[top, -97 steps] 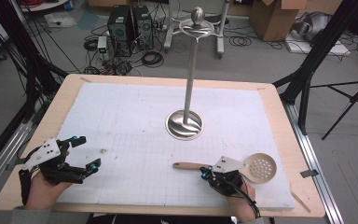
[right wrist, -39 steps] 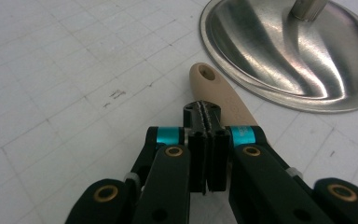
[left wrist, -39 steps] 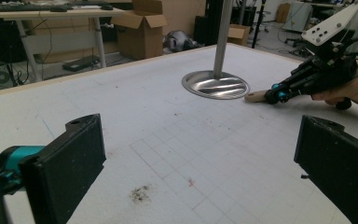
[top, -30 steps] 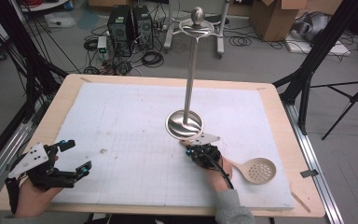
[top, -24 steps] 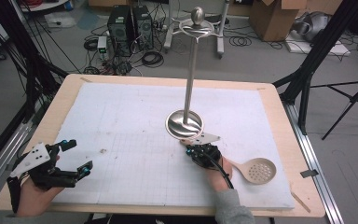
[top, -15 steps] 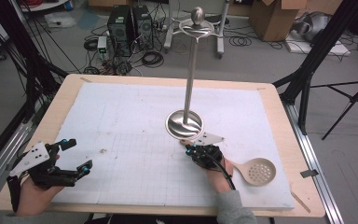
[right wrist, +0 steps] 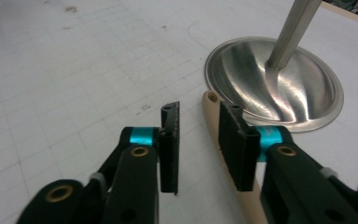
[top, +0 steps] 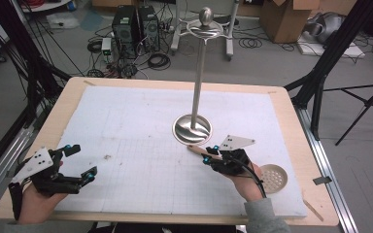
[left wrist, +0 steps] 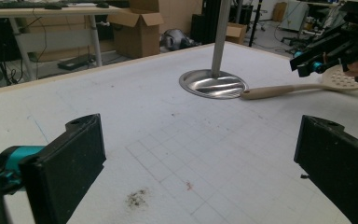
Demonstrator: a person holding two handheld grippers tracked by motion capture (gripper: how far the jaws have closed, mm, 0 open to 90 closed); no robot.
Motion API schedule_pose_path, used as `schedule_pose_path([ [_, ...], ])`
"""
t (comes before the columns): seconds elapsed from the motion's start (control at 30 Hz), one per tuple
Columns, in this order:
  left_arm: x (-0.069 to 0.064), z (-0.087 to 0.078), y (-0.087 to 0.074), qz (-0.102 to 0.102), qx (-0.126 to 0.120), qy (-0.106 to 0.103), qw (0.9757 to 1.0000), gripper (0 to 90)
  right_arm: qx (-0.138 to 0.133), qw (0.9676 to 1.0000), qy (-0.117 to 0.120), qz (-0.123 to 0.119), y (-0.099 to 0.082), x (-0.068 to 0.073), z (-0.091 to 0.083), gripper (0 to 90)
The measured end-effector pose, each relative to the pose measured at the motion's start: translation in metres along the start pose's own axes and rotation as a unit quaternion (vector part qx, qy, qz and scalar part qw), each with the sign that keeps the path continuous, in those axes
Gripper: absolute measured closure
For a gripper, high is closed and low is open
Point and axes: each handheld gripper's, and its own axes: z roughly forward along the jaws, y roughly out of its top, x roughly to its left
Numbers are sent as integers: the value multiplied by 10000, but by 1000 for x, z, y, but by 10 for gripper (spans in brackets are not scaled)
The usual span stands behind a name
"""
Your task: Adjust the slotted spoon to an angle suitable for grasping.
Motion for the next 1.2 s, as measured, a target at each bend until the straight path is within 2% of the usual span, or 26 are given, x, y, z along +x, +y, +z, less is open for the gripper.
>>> schedule_pose_path([
  [0.17, 0, 0, -1, -2, 8, 5, 10000, 22, 17, 9998, 156, -112, 0, -8, -7, 486],
  [0.27, 0, -1, 0, -22, -11, 9, 10000, 22, 58, 9992, 381, -106, 0, -13, -11, 390],
  [0.37, 0, -1, 0, -21, -14, 9, 10000, 22, 97, 9989, 416, -165, 0, -17, -15, 318],
  [0.5, 0, 2, -1, -7, 9, 1, 10000, 22, 112, 9984, 545, -58, -3, -25, -23, 189],
  [0.57, 0, 3, -1, -7, 11, -16, 10000, 22, 103, 9983, 557, -104, -5, -28, -27, 148],
  [0.7, -1, 7, 0, 3, 28, -61, 10000, 22, 68, 9985, 523, -170, -9, -33, -38, 145],
  [0.93, 0, 14, 0, 6, 44, -143, 9999, 22, 63, 9992, 373, -138, -17, -41, -53, 146],
  [1.07, -1, 17, 1, 25, 43, -176, 9998, 22, 33, 9992, 372, -126, -20, -43, -57, 147],
  [1.2, -1, 19, 2, 21, 35, -216, 9998, 22, 119, 9989, 407, -179, -20, -45, -61, 147],
])
